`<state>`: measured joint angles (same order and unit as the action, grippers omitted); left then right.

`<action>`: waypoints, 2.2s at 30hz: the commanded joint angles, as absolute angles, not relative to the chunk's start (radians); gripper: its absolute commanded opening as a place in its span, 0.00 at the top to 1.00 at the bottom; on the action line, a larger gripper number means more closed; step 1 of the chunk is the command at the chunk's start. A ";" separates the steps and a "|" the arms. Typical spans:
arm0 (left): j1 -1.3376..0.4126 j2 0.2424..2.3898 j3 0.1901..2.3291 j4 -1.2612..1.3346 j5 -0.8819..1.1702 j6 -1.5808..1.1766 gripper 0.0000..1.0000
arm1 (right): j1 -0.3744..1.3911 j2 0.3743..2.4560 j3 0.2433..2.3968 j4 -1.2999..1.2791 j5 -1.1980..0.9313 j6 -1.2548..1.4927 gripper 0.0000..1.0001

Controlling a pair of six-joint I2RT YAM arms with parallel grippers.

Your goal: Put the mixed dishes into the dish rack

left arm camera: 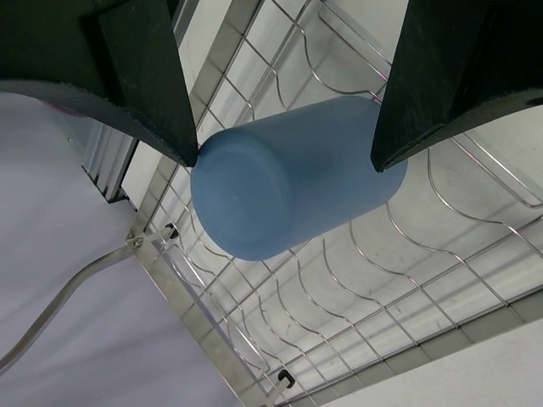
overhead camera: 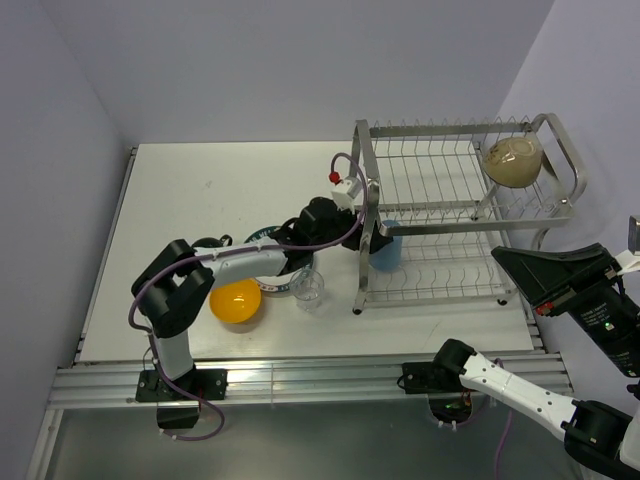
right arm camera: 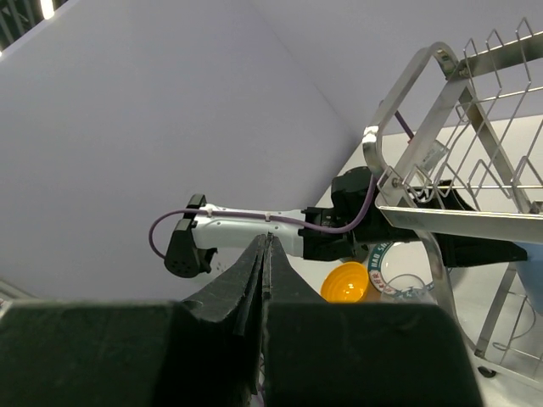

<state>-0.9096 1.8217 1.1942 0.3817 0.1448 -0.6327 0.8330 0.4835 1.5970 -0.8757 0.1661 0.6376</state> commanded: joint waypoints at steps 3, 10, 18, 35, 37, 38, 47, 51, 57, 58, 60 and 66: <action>-0.841 1.770 1.173 0.483 0.322 -0.647 0.12 | 0.830 0.485 1.605 -0.842 0.150 0.621 1.00; -0.805 1.835 1.175 0.598 0.477 -0.707 0.23 | 0.830 0.488 1.609 -0.851 0.147 0.611 1.00; -0.796 1.878 1.181 0.696 0.572 -0.768 0.60 | 0.831 0.488 1.620 -0.868 0.153 0.607 1.00; -0.736 1.809 1.055 0.709 0.577 -0.830 0.99 | 0.830 0.489 1.614 -0.856 0.146 0.603 1.00; -0.744 1.819 1.063 0.692 0.557 -0.839 1.00 | 0.830 0.488 1.611 -0.853 0.147 0.603 1.00; -0.747 1.822 1.066 0.681 0.548 -0.838 1.00 | 0.830 0.486 1.608 -0.851 0.147 0.601 1.00; -0.795 1.836 1.080 0.571 0.416 -0.805 1.00 | 0.831 0.485 1.614 -0.856 0.155 0.607 1.00; -0.808 1.876 1.114 0.551 0.429 -0.799 1.00 | 0.830 0.477 1.608 -0.858 0.164 0.614 1.00; -0.841 1.947 1.184 0.535 0.429 -0.807 1.00 | 0.830 0.485 1.614 -0.858 0.163 0.617 1.00; -0.845 1.954 1.195 0.535 0.431 -0.810 1.00 | 0.830 0.486 1.614 -0.859 0.161 0.620 1.00; -0.854 1.982 1.222 0.535 0.436 -0.816 1.00 | 0.830 0.486 1.615 -0.859 0.163 0.618 1.00; -0.864 2.039 1.275 0.546 0.451 -0.838 1.00 | 0.830 0.486 1.620 -0.868 0.169 0.624 1.00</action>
<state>-0.8574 2.0220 1.2201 0.5255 0.4393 -0.8303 0.8330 0.4835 1.5990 -0.8795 0.1638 0.6235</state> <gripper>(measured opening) 0.012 0.007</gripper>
